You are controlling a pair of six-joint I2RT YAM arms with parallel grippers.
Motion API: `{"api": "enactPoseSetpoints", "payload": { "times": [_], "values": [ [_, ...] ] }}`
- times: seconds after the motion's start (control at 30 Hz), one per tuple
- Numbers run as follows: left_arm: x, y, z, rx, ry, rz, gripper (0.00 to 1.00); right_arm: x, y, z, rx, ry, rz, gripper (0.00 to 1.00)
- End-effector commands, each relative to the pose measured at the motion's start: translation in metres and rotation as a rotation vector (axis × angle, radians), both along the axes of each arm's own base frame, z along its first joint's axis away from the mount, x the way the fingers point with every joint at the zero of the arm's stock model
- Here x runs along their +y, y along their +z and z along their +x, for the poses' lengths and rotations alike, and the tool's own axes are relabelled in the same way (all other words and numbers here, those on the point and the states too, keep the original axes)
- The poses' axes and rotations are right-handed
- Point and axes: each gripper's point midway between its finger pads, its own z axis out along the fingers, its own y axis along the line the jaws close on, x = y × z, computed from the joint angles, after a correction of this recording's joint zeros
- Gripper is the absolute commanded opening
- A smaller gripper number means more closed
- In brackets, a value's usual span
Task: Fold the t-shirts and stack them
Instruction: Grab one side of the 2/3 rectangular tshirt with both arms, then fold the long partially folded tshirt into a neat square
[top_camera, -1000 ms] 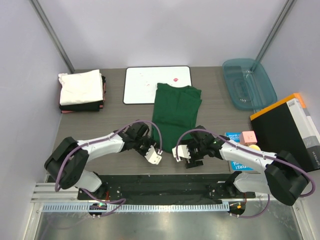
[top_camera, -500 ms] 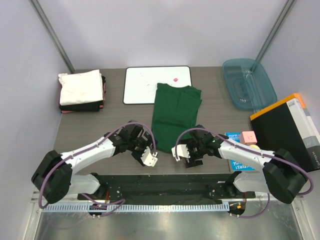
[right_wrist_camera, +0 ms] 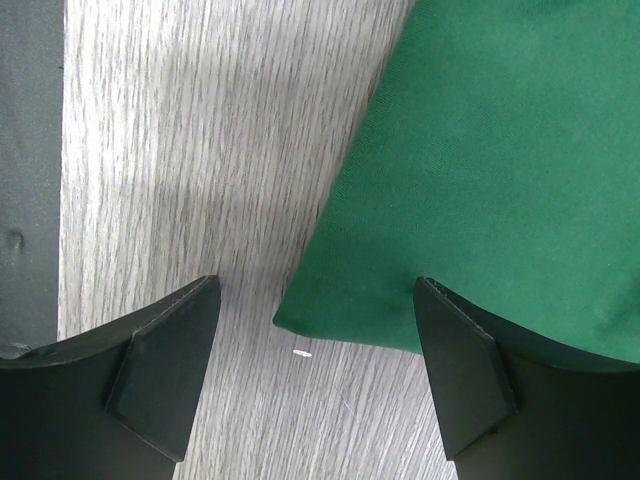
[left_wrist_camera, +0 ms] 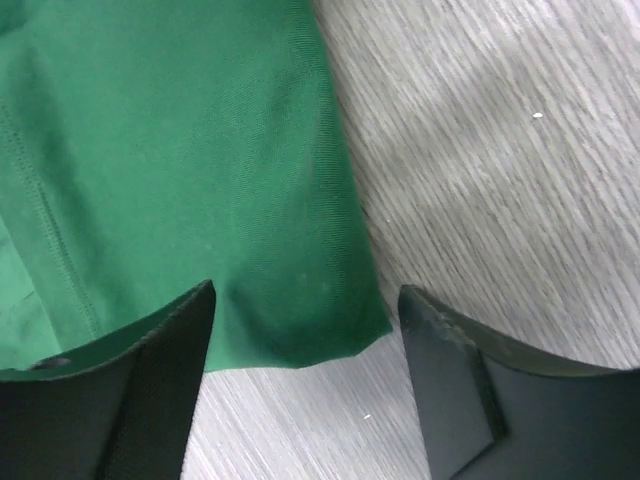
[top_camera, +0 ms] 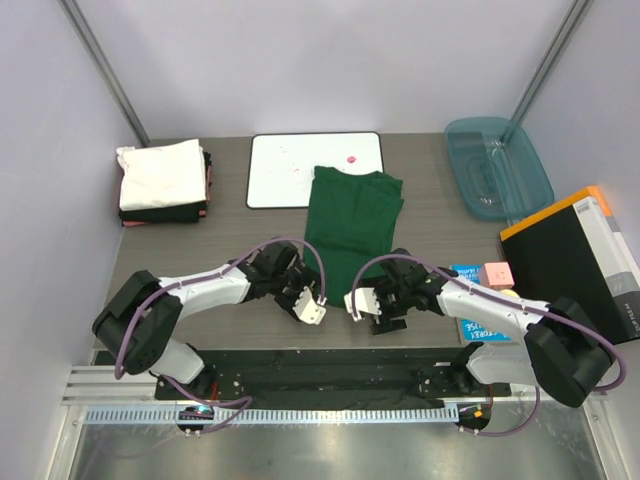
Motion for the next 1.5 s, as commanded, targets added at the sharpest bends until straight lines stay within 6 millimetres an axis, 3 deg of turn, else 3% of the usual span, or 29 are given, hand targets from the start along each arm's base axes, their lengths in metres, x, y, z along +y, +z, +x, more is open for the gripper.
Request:
{"api": "enactPoseSetpoints", "payload": {
  "times": [0.0,0.4,0.5,0.53,0.57,0.6,0.63,0.67,0.7,0.73,0.93,0.97,1.1,1.27,1.47],
  "values": [
    [0.012,-0.022,-0.013,0.068,-0.025,0.073,0.69,-0.002,-0.005,0.001,-0.002,0.042,-0.016,0.84],
    [0.027,-0.031,-0.035,0.208,-0.057,0.183,0.57,-0.008,-0.018,0.033,-0.020,0.005,-0.045,0.82],
    [0.034,-0.030,-0.043,0.251,-0.073,0.226,0.47,-0.007,-0.017,0.036,-0.013,0.011,-0.046,0.73],
    [0.035,-0.028,-0.045,0.262,-0.078,0.232,0.44,-0.006,-0.016,0.036,-0.010,0.014,-0.045,0.58],
    [0.034,-0.024,-0.045,0.268,-0.086,0.233,0.32,-0.006,-0.015,0.035,0.001,0.019,-0.044,0.47],
    [0.040,-0.024,-0.052,0.302,-0.090,0.259,0.28,-0.007,-0.014,0.032,0.023,0.025,-0.057,0.33],
    [0.039,-0.021,-0.056,0.318,-0.104,0.261,0.24,-0.008,-0.013,0.030,0.034,0.026,-0.063,0.12],
    [0.037,-0.016,-0.054,0.321,-0.104,0.257,0.22,-0.007,-0.010,0.029,0.039,0.031,-0.060,0.02],
    [0.041,-0.015,-0.060,0.346,-0.106,0.271,0.19,-0.010,-0.008,0.025,0.052,0.040,-0.069,0.01],
    [0.040,-0.012,-0.061,0.353,-0.109,0.270,0.00,-0.010,-0.006,0.023,0.056,0.047,-0.069,0.01],
    [0.028,0.022,-0.067,0.414,-0.085,0.208,0.00,-0.009,0.030,-0.017,0.191,0.153,-0.026,0.01],
    [0.028,0.028,-0.073,0.440,-0.090,0.199,0.00,-0.011,0.040,-0.030,0.251,0.174,-0.022,0.01],
    [0.023,0.054,-0.085,0.474,-0.107,0.168,0.00,-0.010,0.069,-0.053,0.307,0.226,0.013,0.01],
    [0.015,0.091,-0.103,0.485,-0.116,0.102,0.00,-0.003,0.105,-0.072,0.332,0.268,0.066,0.01],
    [0.012,0.129,-0.124,0.478,-0.151,0.019,0.00,0.003,0.129,-0.093,0.324,0.319,0.109,0.01]
  ]
}}
